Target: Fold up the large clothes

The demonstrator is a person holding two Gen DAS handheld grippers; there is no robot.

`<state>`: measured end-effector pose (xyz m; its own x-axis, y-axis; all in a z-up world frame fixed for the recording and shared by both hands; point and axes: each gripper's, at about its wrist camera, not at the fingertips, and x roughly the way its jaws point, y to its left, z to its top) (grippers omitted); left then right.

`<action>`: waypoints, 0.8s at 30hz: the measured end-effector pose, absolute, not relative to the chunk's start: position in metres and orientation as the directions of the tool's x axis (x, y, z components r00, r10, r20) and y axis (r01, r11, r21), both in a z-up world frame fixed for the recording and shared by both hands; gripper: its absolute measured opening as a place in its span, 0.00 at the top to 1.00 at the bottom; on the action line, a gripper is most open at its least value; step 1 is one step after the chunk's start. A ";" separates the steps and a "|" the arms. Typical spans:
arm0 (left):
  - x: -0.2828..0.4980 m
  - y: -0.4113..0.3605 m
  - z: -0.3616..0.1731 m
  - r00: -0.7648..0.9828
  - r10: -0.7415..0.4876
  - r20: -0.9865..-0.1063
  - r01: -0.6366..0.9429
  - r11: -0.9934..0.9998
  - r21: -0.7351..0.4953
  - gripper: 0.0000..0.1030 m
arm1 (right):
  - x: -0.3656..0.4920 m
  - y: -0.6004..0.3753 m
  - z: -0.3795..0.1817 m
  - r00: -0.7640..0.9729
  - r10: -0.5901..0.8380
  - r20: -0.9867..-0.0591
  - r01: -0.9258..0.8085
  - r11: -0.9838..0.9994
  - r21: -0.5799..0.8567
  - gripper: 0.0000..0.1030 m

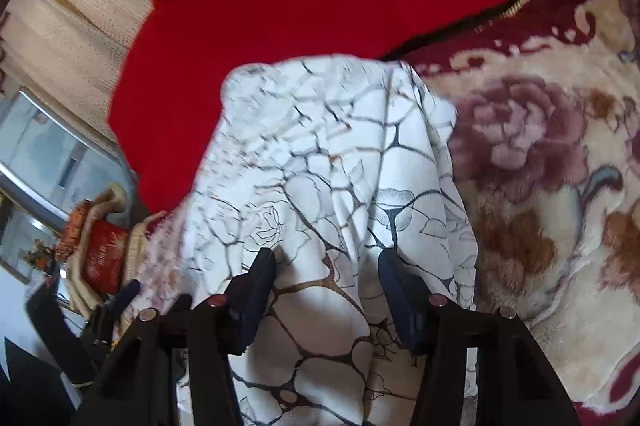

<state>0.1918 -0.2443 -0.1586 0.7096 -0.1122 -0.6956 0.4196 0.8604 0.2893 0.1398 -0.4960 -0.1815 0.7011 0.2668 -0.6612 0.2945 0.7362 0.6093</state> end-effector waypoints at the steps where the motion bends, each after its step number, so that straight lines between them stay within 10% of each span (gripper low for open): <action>1: 0.190 -0.244 -0.156 0.716 -0.109 -0.689 0.415 0.861 0.295 0.03 | 0.137 -0.499 -0.178 0.721 0.269 -0.638 0.284 0.725 0.627 0.44; 24: 0.184 -0.241 -0.132 0.761 -0.119 -0.637 0.382 0.877 0.291 0.03 | 0.102 -0.541 -0.159 0.853 0.279 -0.441 0.201 0.603 0.772 0.37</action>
